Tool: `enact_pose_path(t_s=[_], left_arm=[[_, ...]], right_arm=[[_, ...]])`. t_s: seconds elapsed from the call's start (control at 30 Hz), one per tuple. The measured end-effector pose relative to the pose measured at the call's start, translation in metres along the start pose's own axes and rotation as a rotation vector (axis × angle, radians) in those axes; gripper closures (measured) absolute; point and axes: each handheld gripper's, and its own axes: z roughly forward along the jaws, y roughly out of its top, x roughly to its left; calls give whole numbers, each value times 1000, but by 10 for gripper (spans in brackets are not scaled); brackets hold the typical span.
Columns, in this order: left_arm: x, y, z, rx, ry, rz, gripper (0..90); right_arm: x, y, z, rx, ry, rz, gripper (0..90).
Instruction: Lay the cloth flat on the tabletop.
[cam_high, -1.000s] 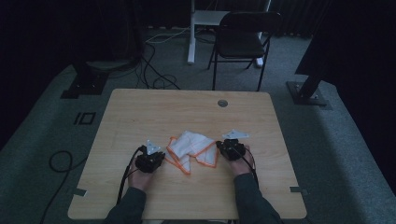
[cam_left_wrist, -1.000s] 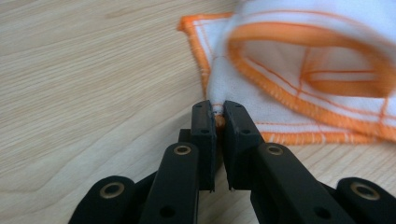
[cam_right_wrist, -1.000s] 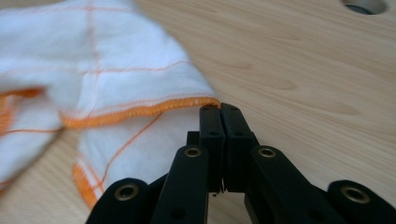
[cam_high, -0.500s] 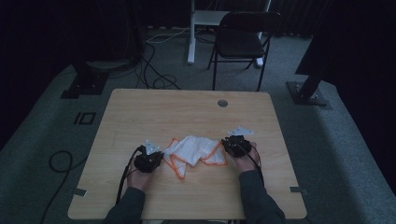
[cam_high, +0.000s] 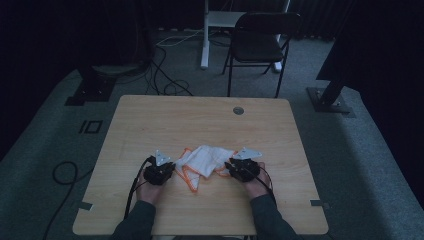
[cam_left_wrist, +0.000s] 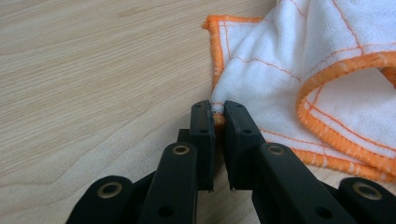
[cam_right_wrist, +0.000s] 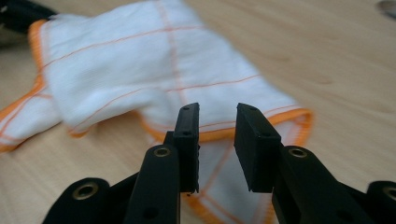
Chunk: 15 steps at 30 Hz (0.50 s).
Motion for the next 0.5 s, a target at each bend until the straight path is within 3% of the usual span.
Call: enact_pose_path(t_s=[0.33,0.5], left_arm=[[1,0,0,-1,-3,-1,834],[1,0,0,-3,-6,-4,834]], right_arm=[[17,-2,17,43,59,-44,660],[16,0,20,53,42,-56,842]])
